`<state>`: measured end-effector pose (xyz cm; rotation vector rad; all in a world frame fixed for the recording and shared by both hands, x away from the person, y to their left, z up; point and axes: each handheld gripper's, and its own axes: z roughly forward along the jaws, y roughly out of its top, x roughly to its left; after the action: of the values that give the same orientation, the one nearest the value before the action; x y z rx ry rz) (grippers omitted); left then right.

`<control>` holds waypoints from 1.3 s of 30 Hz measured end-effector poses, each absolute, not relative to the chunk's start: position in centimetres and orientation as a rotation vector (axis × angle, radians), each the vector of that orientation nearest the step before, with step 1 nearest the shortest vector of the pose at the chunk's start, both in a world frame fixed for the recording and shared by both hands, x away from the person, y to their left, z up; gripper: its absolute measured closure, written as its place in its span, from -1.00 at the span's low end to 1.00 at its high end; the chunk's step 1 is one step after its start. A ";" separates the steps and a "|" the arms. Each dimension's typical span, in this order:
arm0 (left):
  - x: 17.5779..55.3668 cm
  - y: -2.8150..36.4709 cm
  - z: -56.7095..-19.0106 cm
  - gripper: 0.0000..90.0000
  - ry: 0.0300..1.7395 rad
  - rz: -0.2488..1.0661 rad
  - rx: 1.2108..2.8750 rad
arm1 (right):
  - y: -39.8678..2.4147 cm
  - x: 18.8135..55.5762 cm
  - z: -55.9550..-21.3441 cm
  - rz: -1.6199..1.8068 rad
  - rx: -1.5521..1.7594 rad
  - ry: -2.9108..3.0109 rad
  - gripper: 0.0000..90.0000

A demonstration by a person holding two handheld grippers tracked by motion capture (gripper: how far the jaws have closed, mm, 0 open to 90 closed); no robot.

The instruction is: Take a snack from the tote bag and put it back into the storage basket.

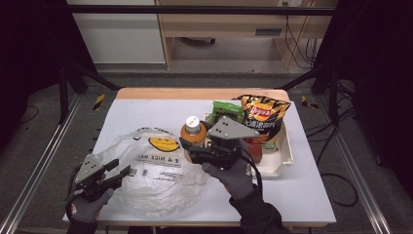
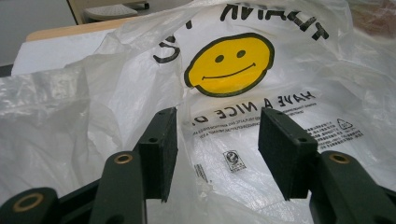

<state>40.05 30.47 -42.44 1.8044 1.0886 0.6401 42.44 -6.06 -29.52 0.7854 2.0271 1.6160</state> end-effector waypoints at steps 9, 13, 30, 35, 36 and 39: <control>39.9 30.4 -42.2 0.04 1.081 0.643 1.801 | -9.7 42.9 -29.6 1.562 0.854 1.969 -0.32; 39.9 30.4 -42.2 0.04 1.076 0.645 1.799 | -11.1 43.0 -29.9 1.543 0.885 1.944 -0.32; 39.6 30.3 -41.7 0.04 1.060 0.653 1.788 | -16.8 43.1 -31.8 1.473 1.013 1.876 -0.32; 39.5 30.3 -41.5 0.04 1.051 0.651 1.781 | -18.0 43.1 -32.2 1.450 1.041 1.862 -0.32; 39.5 30.3 -41.5 0.04 1.049 0.653 1.781 | -18.3 43.2 -32.3 1.444 1.045 1.859 -0.32; 39.4 30.3 -41.5 0.03 1.048 0.653 1.780 | -19.1 43.2 -32.6 1.436 1.064 1.845 -0.32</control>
<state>39.45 30.32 -41.49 1.7802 1.0481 0.6527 43.21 -19.09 -32.60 1.0644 1.8449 1.4359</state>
